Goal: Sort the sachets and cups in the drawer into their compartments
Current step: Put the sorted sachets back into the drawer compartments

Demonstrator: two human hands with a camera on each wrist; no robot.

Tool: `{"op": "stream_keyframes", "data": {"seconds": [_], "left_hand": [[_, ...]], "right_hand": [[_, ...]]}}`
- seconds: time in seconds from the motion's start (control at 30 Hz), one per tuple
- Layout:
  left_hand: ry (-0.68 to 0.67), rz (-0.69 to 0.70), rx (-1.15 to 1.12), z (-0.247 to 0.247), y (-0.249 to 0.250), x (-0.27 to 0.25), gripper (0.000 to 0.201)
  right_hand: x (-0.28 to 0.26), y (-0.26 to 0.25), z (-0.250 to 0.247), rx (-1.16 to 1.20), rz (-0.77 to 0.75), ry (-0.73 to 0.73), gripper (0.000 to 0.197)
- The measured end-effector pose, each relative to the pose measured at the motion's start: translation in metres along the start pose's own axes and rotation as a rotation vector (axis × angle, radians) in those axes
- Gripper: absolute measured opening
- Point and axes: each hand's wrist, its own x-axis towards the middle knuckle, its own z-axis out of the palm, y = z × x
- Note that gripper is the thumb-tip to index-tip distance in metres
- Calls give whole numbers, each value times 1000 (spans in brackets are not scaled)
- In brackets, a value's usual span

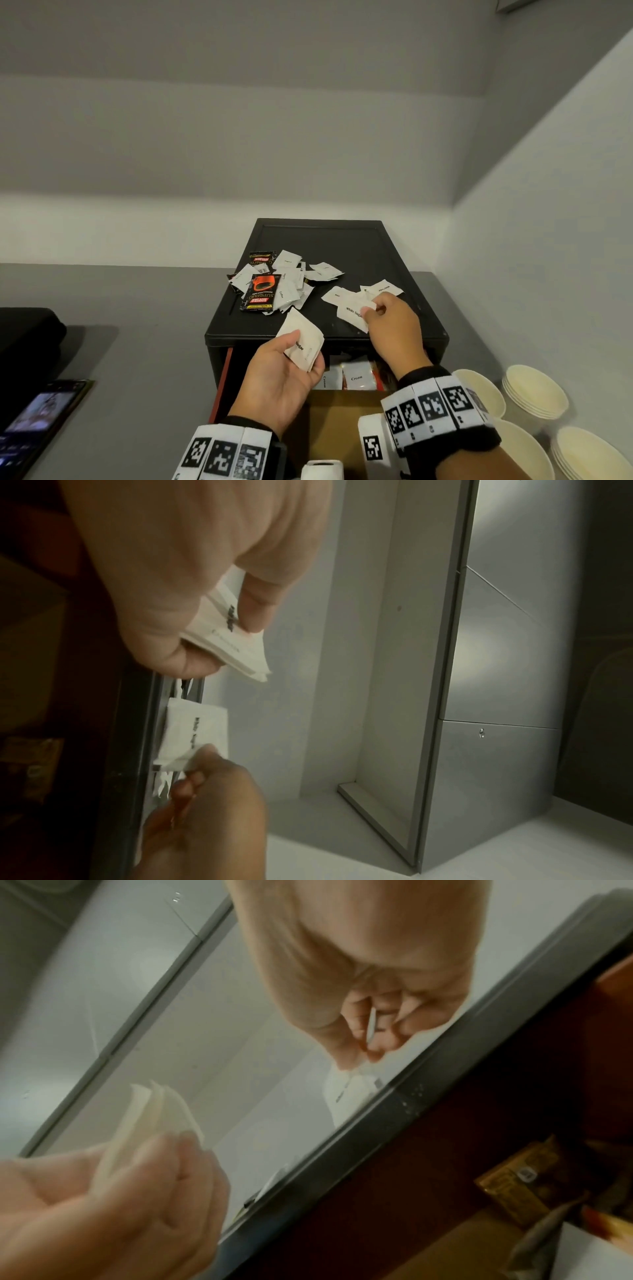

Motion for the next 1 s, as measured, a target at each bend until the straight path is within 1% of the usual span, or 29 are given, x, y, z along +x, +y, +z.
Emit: {"op": "stream_keyframes", "data": {"seconds": [0.03, 0.07, 0.1, 0.17, 0.2, 0.23, 0.27, 0.3, 0.33, 0.37, 0.4, 0.43, 0.53, 0.6, 0.67, 0.73, 0.87, 0.93, 1.0], "left_hand": [[-3, 2, 16, 0, -1, 1, 12], [-8, 6, 34, 0, -1, 1, 14], [-13, 9, 53, -1, -1, 2, 16], [-21, 13, 92, -1, -2, 3, 20], [-24, 15, 103, -1, -2, 2, 20], [-25, 22, 103, -1, -1, 2, 20], [-21, 31, 93, -2, -1, 2, 18], [-11, 42, 79, -3, 0, 2, 17], [4, 51, 60, -5, 2, 3, 16], [17, 57, 39, -6, 3, 3, 15], [28, 57, 18, -7, 4, 3, 15], [37, 54, 2, -8, 5, 2, 14], [55, 38, 1, -7, 6, 0, 11], [58, 32, 12, -7, 5, -2, 11], [49, 26, 14, -7, 6, -2, 12], [36, 21, 14, -8, 7, -2, 13], [28, 26, 14, -9, 8, -1, 13], [27, 28, 16, -9, 8, -1, 13], [24, 28, 18, -8, 7, -1, 13]], "right_hand": [[-5, -4, -1, 82, -42, -22, 12], [-10, -9, -1, 153, -80, -80, 16], [-15, -15, -1, 215, -104, -170, 17], [-25, -27, -2, 269, -122, -409, 17], [-28, -29, -1, 272, -127, -496, 19], [-28, -32, -1, 274, -129, -536, 22], [-26, -34, -1, 281, -129, -520, 24], [-22, -34, -1, 278, -129, -449, 24], [-15, -32, -1, 236, -134, -336, 24], [-7, -30, -1, 143, -141, -212, 24], [1, -28, 0, 34, -150, -122, 26], [10, -25, 2, -63, -156, -94, 30], [35, -16, 14, -397, -169, -199, 43], [47, -13, 20, -570, -92, -255, 49], [54, -13, 24, -659, 19, -303, 53], [58, -15, 26, -675, 79, -313, 52], [65, -18, 30, -518, 114, -232, 45], [64, -15, 32, -463, 70, -167, 37], [61, -11, 31, -417, -59, -59, 26]]}}
